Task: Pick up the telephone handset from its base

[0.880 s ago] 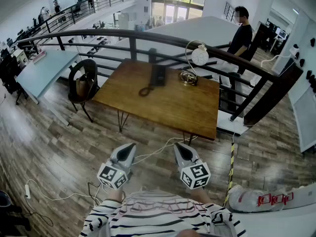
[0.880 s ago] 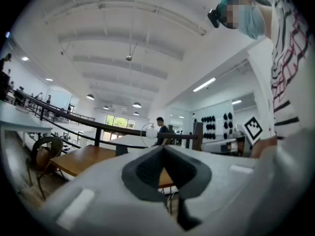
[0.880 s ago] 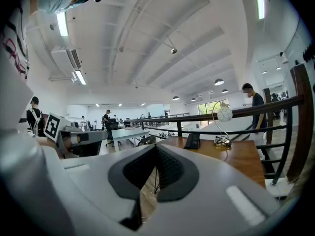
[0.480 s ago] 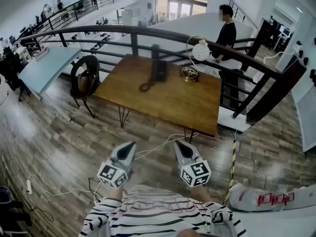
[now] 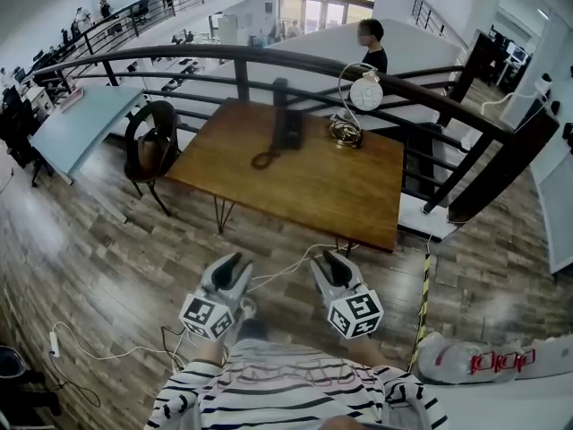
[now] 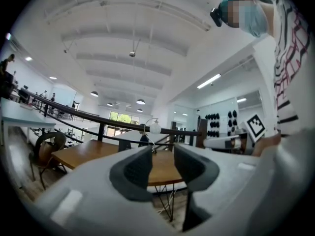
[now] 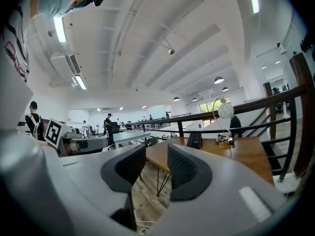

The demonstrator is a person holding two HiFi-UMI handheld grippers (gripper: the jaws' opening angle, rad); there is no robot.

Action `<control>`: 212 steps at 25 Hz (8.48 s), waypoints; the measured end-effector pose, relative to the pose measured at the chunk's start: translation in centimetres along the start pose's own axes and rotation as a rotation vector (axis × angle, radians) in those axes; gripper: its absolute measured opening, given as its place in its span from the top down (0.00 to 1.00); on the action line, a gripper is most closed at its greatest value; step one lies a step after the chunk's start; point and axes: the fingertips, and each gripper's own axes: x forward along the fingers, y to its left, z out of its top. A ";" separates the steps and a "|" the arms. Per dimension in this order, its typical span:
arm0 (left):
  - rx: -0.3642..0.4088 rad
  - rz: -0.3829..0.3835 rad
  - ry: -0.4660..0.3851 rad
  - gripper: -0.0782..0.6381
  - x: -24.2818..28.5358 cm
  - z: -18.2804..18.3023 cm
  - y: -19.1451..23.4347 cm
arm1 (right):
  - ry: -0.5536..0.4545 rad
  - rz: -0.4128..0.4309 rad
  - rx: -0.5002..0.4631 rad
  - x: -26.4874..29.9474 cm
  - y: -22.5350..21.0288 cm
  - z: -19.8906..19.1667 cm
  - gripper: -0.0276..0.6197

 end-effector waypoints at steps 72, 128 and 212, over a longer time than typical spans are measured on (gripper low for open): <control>-0.079 0.004 0.053 0.63 37.8 2.1 33.9 | 0.123 0.064 -0.080 43.7 -27.8 6.2 0.60; -0.291 -0.308 0.456 0.62 69.1 -12.4 52.5 | 0.429 -0.151 -0.153 68.1 -45.8 -6.8 0.61; -0.719 -0.325 0.266 0.79 56.5 -4.0 47.0 | 0.225 -0.286 -0.105 58.1 -40.2 1.1 0.93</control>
